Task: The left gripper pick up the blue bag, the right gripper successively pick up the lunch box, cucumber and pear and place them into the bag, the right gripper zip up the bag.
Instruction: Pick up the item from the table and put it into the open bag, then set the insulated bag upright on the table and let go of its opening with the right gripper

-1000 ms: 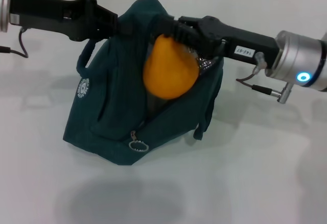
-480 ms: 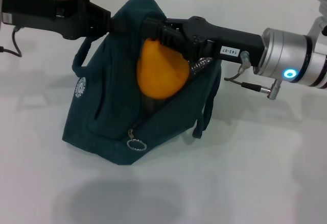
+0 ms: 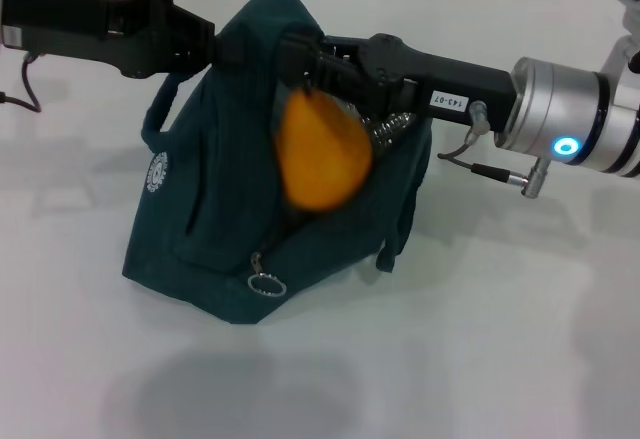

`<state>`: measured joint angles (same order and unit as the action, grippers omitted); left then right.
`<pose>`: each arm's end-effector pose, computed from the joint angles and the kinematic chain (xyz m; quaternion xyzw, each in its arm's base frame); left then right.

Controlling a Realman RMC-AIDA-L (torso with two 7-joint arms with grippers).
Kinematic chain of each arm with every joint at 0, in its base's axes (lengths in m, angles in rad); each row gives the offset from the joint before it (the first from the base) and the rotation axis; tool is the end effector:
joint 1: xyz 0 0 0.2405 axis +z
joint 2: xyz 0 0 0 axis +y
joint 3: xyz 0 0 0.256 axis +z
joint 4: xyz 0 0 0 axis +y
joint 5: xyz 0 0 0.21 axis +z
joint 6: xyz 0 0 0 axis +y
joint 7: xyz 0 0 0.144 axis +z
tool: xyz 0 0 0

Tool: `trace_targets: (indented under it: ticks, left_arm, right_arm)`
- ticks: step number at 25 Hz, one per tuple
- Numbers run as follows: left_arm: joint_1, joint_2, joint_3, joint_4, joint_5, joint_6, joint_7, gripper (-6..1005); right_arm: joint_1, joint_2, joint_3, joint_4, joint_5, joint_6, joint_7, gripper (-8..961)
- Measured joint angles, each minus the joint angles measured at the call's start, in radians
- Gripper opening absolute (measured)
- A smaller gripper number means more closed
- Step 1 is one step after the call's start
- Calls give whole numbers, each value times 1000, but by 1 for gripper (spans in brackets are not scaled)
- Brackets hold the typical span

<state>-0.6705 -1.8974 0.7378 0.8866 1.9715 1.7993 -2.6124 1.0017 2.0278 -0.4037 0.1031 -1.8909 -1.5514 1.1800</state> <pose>-0.1996 0.3685 0.0986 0.7980 0.5646 0.2099 0.0180 0.1128 0.3607 -0.0672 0.8658 -0.2116 -0.4528 0.0255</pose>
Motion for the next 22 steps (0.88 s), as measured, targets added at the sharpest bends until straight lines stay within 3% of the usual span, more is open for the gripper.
trace_targets:
  ticks: [4,11,15,16,17,20,21,22]
  left_arm:
    - [3,2,0,0,1,0,1,49]
    - [7,5,0,0,-1,0,2,49]
    - [11,5,-1,0,-1,1,1,49]
    - [12,5,-2,0,-2,1,1,49]
    - [12,5,-2,0,-2,1,1,49]
    - [12,5,-1,0,-2,2,1,49]
    - [12,5,-1,0,-2,2,1,49]
    - [12,5,-1,0,-2,2,1,49]
  right_arm:
    - [-21,0,21,1,10,-12,2,53]
    - [-86,-1,69,-14,12,-74,3,285]
    - [-202,-7,162,-53,14,-161,45,473]
    - [-282,-9,198,-88,14,-178,109,503]
    - [-282,-9,198,-88,14,-178,109,533]
    - [-375,-11,211,-128,14,-199,173,624]
    - [-433,-12,205,-142,9,-206,221,623]
    - [-433,-12,205,-142,9,-206,221,623]
